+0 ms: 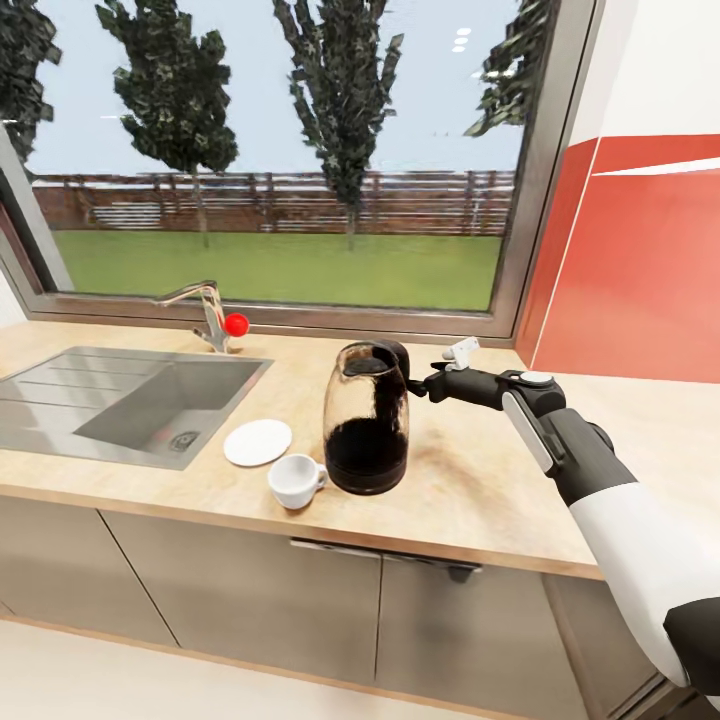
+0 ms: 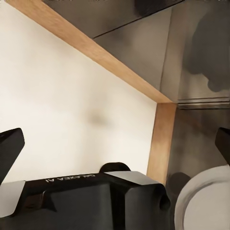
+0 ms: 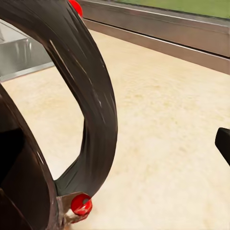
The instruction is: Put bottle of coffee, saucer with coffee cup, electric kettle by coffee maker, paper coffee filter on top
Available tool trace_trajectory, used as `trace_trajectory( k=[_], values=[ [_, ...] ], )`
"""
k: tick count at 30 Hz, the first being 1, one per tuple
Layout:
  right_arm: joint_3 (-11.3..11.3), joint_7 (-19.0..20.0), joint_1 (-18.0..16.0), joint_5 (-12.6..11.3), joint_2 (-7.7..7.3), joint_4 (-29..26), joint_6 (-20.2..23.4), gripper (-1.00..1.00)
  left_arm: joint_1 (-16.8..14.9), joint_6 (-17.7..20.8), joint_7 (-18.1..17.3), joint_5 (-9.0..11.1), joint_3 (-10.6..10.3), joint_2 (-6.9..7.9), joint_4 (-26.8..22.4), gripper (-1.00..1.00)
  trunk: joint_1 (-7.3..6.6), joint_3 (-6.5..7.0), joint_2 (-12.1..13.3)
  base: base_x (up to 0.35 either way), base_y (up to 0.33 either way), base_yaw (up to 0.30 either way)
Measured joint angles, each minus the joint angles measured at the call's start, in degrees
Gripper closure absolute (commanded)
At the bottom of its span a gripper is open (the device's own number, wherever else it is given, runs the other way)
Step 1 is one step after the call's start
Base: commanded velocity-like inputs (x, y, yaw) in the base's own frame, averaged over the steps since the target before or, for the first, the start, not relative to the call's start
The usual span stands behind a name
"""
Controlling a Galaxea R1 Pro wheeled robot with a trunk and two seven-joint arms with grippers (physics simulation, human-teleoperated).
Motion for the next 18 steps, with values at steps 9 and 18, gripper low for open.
trace_trajectory(
  k=[9, 18],
  values=[
    [0.0, 0.04, 0.0, -0.01, 0.0, 0.0, 0.0, -1.0, 0.03, -0.01, -0.05, 0.0, 0.0, 0.0, 0.0, -1.0, -0.01, 0.0, 0.0, 0.045, 0.047, 0.0],
    [0.0, 0.01, 0.0, 0.0, 0.0, 0.0, 0.01, -1.0, 0.03, 0.0, -0.04, -0.01, 0.0, 0.0, 0.0, -1.0, 0.0, 0.0, 0.0, 0.027, 0.026, 0.0]
  ],
)
